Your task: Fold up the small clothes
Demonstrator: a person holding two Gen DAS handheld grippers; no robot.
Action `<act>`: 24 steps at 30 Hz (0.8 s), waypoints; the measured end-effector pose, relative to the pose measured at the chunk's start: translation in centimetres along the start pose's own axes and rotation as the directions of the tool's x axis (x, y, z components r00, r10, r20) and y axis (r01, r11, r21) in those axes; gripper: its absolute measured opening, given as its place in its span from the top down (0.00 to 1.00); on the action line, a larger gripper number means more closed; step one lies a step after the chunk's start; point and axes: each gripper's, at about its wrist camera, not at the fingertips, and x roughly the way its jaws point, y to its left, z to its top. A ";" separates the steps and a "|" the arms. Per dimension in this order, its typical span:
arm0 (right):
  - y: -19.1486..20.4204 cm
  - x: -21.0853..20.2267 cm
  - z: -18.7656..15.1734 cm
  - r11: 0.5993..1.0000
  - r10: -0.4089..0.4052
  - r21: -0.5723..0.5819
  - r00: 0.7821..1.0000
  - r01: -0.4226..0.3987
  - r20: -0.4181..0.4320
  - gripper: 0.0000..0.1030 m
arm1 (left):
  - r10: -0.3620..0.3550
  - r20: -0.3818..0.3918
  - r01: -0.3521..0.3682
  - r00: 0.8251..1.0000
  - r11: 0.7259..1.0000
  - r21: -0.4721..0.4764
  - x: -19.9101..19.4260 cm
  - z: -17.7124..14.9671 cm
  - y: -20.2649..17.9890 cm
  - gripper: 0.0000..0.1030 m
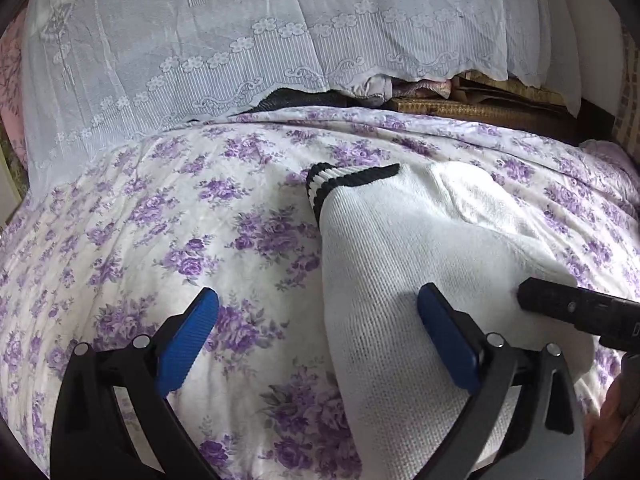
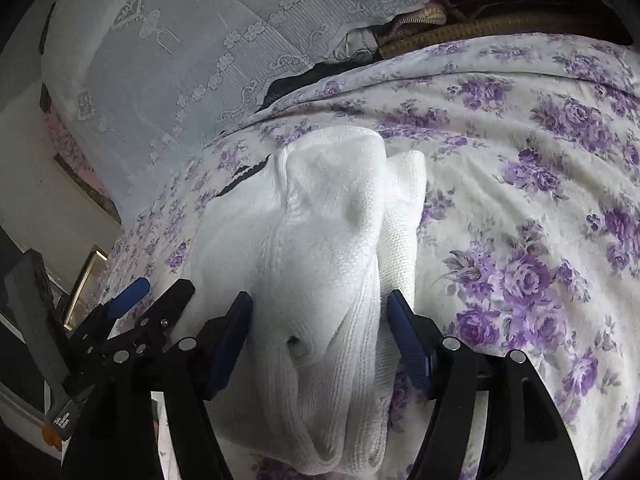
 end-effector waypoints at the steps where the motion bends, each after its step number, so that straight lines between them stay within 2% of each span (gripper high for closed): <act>1: 0.2 -0.1 -0.1 1.000 -0.005 -0.007 1.000 0.005 0.006 0.33 | -0.020 -0.009 0.019 1.000 1.000 -0.018 0.0 0.0 0.3 0.05; 4: 0.7 -0.9 -0.1 1.000 -0.003 -0.006 1.000 0.003 0.015 0.27 | -0.110 -0.035 0.107 0.993 0.991 -0.082 0.0 0.2 1.6 0.07; 6: 0.4 -1.8 0.0 0.999 0.023 0.024 0.999 -0.024 0.027 0.20 | -0.225 -0.054 0.216 0.973 0.966 -0.140 -0.3 0.4 2.7 0.07; 7: 0.1 -2.4 0.0 0.998 0.038 0.042 0.999 -0.040 0.038 0.17 | -0.292 -0.056 0.279 0.955 0.946 -0.164 -0.4 0.6 3.1 0.07; 8: -0.2 -2.9 0.1 0.997 0.053 0.057 0.998 -0.056 0.045 0.16 | -0.371 -0.053 0.355 0.927 0.914 -0.195 -0.7 0.7 3.6 0.07; 10: -1.2 -3.5 0.2 0.992 0.080 0.097 0.996 -0.084 0.047 0.13 | -0.454 -0.054 0.434 0.889 0.875 -0.217 -0.9 0.9 3.9 0.07; 11: -1.8 -3.7 0.2 0.987 0.090 0.126 0.995 -0.095 0.049 0.13 | -0.476 -0.059 0.453 0.878 0.864 -0.222 -0.8 0.8 3.9 0.07; 16: -4.1 -4.0 -0.1 0.959 0.157 0.235 0.987 -0.160 0.034 0.12 | -0.528 -0.131 0.486 0.839 0.836 -0.256 0.9 0.2 3.0 0.07; 21: -4.0 -3.1 -0.4 0.954 0.185 0.239 0.983 -0.181 0.006 0.12 | -0.548 -0.223 0.498 0.806 0.832 -0.245 2.5 -0.8 1.1 0.06; 22: -3.9 -2.8 -0.3 0.954 0.186 0.238 0.983 -0.181 0.000 0.12 | -0.540 -0.242 0.489 0.806 0.838 -0.240 3.0 -1.0 0.8 0.06; 24: -3.9 -2.0 -0.1 0.953 0.193 0.242 0.981 -0.184 -0.014 0.12 | -0.503 -0.261 0.464 0.824 0.863 -0.200 3.3 -1.3 -0.2 0.05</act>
